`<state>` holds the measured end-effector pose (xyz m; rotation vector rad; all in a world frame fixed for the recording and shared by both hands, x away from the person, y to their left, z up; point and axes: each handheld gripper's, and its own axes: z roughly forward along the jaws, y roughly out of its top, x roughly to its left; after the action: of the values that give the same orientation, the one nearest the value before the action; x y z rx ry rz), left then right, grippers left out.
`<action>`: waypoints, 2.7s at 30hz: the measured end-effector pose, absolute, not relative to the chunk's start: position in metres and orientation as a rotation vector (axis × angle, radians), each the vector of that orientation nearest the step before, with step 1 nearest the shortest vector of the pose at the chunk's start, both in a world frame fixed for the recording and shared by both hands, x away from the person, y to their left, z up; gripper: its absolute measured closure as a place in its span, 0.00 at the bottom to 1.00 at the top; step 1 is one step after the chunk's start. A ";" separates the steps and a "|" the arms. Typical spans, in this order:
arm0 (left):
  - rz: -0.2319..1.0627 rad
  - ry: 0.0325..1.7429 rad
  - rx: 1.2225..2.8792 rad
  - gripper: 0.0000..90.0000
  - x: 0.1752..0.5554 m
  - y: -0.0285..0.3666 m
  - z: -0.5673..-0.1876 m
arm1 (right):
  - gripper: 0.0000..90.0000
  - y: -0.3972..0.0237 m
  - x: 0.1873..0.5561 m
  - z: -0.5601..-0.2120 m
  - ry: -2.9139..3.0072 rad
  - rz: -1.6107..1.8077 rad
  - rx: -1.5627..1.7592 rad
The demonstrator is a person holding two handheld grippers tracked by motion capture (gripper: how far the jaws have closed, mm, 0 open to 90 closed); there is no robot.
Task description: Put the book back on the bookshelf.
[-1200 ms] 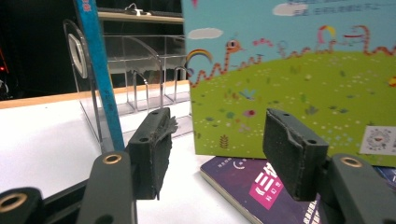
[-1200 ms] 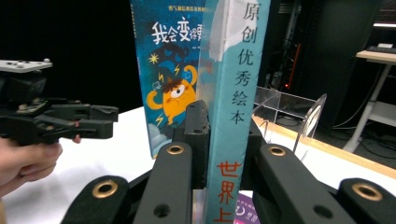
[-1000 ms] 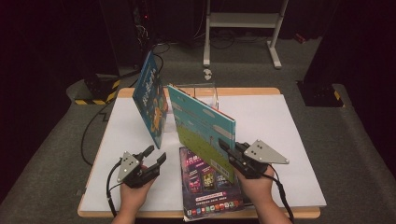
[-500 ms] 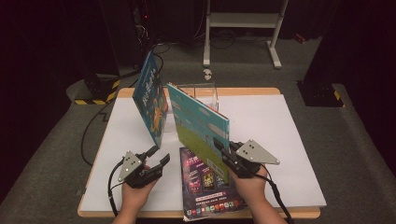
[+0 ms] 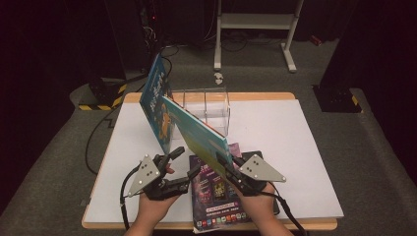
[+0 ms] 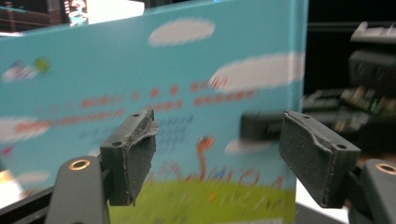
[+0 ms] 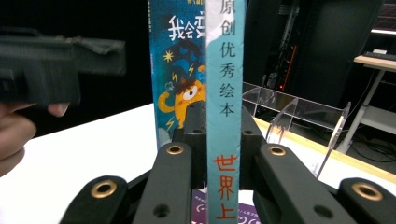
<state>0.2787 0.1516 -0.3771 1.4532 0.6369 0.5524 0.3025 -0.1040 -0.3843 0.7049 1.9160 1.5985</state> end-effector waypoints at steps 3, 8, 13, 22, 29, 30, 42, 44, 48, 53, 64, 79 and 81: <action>0.534 0.605 1.455 0.28 0.283 0.140 -0.366 | 0.88 -0.103 0.301 -0.385 1.920 1.601 0.700; 0.479 0.597 1.447 0.24 0.297 0.125 -0.358 | 0.87 -0.101 0.297 -0.387 1.922 1.616 0.689; 0.457 0.606 1.428 0.21 0.300 0.121 -0.359 | 0.84 -0.106 0.299 -0.388 1.938 1.654 0.720; 0.319 0.608 1.439 0.20 0.307 0.128 -0.363 | 0.84 -0.135 0.286 -0.410 1.988 1.678 0.742; 0.363 0.644 1.464 0.15 0.292 0.123 -0.362 | 0.83 -0.131 0.281 -0.414 1.983 1.686 0.711; 0.365 0.659 1.458 0.15 0.289 0.122 -0.362 | 0.83 -0.130 0.279 -0.415 1.987 1.686 0.703; 0.541 0.807 1.512 0.05 0.258 0.113 -0.366 | 0.77 -0.107 0.261 -0.424 2.094 1.687 0.590; 0.533 0.833 1.528 0.06 0.257 0.114 -0.370 | 0.76 -0.100 0.257 -0.426 2.124 1.670 0.563; 0.567 0.856 1.565 0.09 0.254 0.116 -0.378 | 0.72 -0.089 0.253 -0.432 2.164 1.687 0.549; 0.583 0.861 1.574 0.12 0.250 0.125 -0.384 | 0.71 -0.082 0.250 -0.434 2.182 1.672 0.520; 0.599 0.853 1.575 0.13 0.246 0.135 -0.388 | 0.61 -0.112 0.245 -0.427 2.249 1.756 0.567; 0.632 0.854 1.604 0.23 0.242 0.145 -0.387 | 0.62 -0.188 0.292 -0.448 2.082 1.624 0.930; 0.633 0.853 1.610 0.25 0.241 0.147 -0.386 | 0.62 -0.190 0.293 -0.448 2.078 1.629 0.935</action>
<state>0.2413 0.1469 -0.3862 1.6098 0.8531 0.6331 0.2934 -0.1896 -0.4482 0.9354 2.0784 1.6288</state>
